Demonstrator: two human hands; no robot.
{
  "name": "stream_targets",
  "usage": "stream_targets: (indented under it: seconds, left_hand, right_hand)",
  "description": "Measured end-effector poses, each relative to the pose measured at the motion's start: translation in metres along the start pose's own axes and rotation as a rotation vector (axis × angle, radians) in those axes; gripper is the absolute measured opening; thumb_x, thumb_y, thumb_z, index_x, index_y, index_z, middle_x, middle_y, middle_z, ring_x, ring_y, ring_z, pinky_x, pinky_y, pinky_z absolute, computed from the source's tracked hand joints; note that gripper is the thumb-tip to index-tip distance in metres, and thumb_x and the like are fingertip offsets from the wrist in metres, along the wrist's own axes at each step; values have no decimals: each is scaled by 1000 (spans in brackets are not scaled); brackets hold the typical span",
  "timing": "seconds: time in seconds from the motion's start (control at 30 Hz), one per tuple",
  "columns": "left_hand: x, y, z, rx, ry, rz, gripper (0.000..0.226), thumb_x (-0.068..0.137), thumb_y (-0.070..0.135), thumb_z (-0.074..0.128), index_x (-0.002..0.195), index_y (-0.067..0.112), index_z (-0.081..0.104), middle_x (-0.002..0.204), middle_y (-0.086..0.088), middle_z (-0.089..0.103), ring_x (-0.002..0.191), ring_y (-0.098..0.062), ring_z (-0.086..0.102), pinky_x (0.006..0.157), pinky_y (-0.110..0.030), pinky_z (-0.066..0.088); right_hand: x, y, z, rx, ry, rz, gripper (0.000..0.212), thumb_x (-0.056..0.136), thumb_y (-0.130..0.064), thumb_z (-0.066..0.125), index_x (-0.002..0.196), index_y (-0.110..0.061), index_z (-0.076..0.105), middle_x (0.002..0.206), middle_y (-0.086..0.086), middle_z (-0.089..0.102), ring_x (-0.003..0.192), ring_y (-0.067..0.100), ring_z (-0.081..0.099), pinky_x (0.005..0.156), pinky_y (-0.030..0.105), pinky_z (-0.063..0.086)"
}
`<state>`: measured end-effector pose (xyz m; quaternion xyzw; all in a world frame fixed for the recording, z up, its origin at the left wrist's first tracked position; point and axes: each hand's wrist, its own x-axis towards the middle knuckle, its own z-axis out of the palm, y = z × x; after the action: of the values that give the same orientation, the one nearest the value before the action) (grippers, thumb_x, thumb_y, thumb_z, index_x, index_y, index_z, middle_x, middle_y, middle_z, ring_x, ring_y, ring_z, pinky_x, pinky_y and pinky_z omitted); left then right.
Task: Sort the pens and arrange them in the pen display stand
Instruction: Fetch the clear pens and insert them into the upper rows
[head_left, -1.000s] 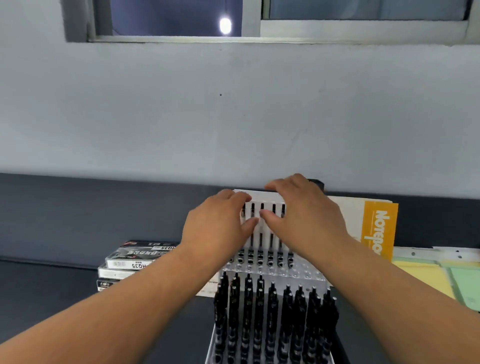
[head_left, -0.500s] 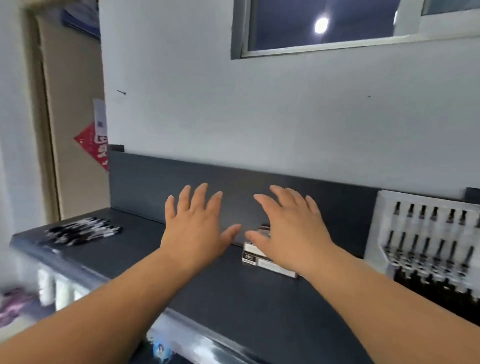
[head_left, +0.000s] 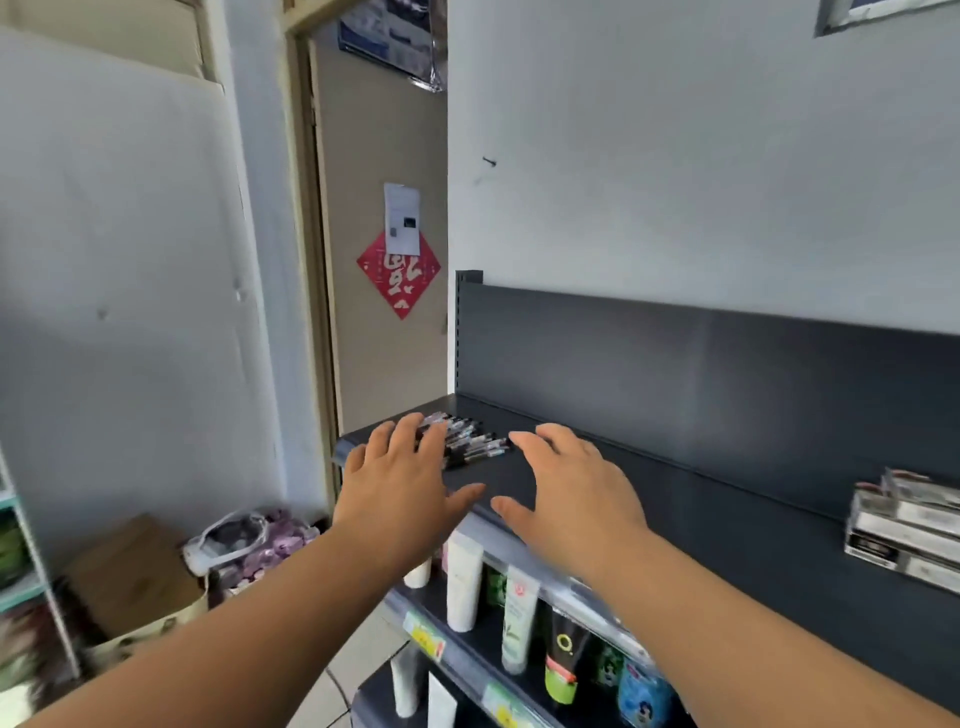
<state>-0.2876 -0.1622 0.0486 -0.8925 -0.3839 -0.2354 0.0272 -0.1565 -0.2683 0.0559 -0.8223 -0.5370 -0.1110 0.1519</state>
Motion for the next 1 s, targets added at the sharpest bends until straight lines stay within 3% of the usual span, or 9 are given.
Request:
stream_targets:
  seconds: [0.3,0.53,0.83,1.0]
  left_hand:
    - [55,-69,50,45,-62,-53,78,86,71,37,149,30,15,158,3,16,145,-22,13,118,-43,15]
    - [118,-102,89,-10,-111,-64,73,88,68,37,148,32,18,157,6,18,145,-18,15,118,-40,14]
    - [206,-131,149,-208,-218,23,54,90,55,47,138,30,45,137,7,45,126,-17,43,107,-37,37]
    - [250,-144,176,-286,-425,63,63,86,60,53,135,21,47,134,-4,48,120,-23,50,101,-37,43]
  right_hand:
    - [84,-26,59,12,-15,-39,68,88,-60,51,145,-32,28,152,-4,26,136,22,33,107,39,33]
    - [151,-14,95,87,-60,31,63,90,-58,49,144,-34,29,149,-9,30,133,18,36,107,37,36]
    - [200,-5,143,180,-199,334,51,90,-58,52,135,-37,41,126,-10,46,108,13,54,83,30,49]
    - [217,-11,157,220,-177,544,53,87,-64,52,125,-29,44,110,-8,55,99,12,53,79,30,49]
